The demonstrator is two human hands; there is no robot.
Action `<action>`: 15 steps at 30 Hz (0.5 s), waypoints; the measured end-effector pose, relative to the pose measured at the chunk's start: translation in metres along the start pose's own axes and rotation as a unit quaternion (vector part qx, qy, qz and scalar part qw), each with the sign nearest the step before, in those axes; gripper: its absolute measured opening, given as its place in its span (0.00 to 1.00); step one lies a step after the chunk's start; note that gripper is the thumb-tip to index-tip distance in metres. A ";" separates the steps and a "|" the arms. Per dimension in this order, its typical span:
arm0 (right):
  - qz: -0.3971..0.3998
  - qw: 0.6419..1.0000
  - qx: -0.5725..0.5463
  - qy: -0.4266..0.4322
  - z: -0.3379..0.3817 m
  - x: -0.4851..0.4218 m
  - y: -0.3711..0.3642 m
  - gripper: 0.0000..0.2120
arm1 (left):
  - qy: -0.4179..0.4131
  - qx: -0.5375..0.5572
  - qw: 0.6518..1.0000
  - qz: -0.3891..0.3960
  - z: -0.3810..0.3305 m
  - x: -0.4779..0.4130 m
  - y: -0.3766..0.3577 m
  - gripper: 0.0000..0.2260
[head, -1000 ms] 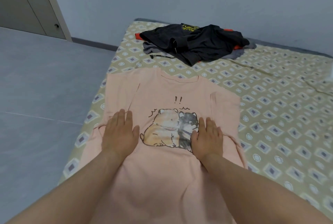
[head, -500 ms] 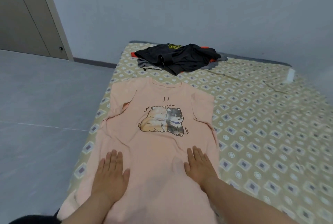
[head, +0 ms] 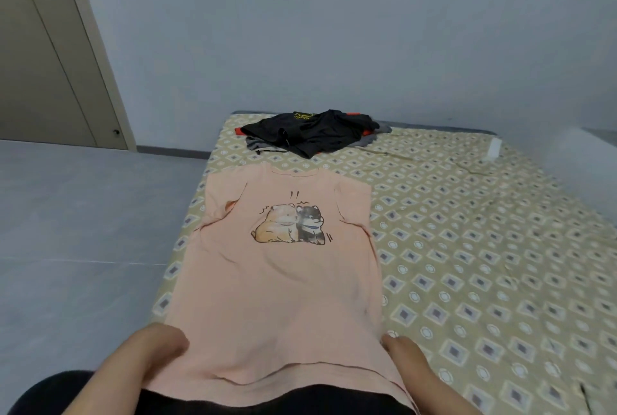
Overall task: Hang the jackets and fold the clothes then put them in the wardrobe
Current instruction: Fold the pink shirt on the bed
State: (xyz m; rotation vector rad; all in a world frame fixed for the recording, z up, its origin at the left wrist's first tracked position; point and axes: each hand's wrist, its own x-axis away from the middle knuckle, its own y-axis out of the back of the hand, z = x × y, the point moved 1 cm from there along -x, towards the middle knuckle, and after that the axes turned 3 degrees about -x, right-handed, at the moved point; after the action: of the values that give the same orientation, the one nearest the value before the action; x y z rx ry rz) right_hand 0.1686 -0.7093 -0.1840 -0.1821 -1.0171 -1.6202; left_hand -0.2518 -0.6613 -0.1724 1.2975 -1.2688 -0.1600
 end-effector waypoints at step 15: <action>0.148 0.885 -0.433 -0.085 0.024 0.022 0.069 0.18 | -0.159 0.635 0.712 0.256 0.033 0.021 0.070 0.27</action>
State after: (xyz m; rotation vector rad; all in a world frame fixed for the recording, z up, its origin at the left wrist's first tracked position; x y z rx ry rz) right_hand 0.2114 -0.7058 -0.1207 -1.0451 -0.2900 -1.6844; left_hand -0.3059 -0.6712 -0.1147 1.9917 -2.1149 1.1465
